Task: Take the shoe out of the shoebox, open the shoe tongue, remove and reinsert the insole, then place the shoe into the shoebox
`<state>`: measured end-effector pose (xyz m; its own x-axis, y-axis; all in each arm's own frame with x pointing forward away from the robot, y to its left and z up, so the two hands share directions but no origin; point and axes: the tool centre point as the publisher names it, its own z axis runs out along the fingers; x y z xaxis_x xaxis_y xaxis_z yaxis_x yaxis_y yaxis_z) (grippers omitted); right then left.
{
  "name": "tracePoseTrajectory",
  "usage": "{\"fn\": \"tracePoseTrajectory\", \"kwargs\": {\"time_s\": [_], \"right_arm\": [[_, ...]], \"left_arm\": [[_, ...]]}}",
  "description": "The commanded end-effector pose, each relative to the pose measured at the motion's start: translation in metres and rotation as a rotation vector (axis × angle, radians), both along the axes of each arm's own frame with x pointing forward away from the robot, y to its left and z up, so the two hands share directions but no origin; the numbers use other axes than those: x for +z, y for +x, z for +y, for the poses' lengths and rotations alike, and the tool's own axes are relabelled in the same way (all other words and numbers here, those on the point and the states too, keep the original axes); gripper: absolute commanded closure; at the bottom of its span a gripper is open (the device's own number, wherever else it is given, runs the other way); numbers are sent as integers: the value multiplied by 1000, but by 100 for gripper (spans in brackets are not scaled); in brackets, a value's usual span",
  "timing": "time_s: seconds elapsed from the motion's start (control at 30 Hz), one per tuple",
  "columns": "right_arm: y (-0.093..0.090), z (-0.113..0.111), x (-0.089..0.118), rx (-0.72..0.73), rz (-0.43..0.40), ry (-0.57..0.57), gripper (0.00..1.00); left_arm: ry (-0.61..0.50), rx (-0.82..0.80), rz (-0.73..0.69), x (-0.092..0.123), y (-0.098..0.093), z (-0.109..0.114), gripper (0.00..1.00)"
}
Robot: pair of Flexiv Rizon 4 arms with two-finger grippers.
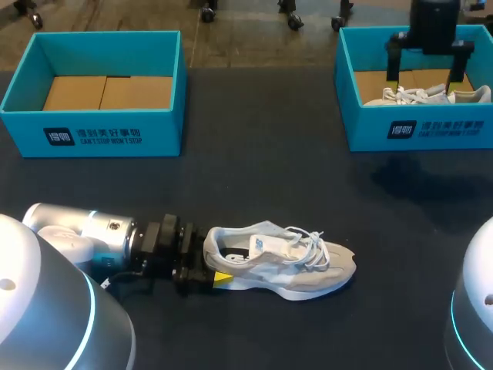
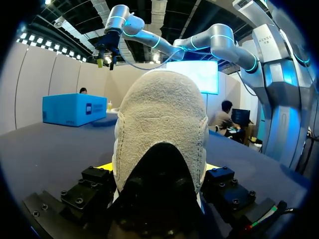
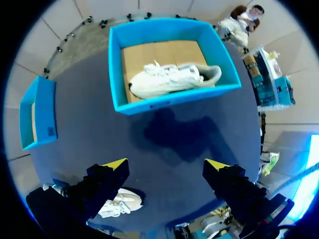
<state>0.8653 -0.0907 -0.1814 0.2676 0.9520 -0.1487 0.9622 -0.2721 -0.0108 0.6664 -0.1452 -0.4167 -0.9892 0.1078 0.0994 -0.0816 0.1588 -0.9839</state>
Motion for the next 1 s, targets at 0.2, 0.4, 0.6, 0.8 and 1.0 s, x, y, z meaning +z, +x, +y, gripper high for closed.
{"fn": "tracePoseTrajectory", "kwargs": {"time_s": [0.2, 0.4, 0.6, 0.8, 1.0], "right_arm": [[14, 3, 0, -13, 52, -9, 0], [14, 3, 0, -13, 52, -9, 0], [6, 22, 1, -45, 89, -41, 0], [-21, 58, -5, -68, 53, -11, 0], [-50, 95, -5, -85, 18, 9, 0]], "left_arm": [[-1, 0, 0, -5, 1, -2, 100], [-1, 0, 0, -5, 1, -2, 100], [-1, 0, 0, -5, 1, -2, 100], [-1, 0, 0, -5, 1, -2, 100], [-1, 0, 0, -5, 1, -2, 100]]}}
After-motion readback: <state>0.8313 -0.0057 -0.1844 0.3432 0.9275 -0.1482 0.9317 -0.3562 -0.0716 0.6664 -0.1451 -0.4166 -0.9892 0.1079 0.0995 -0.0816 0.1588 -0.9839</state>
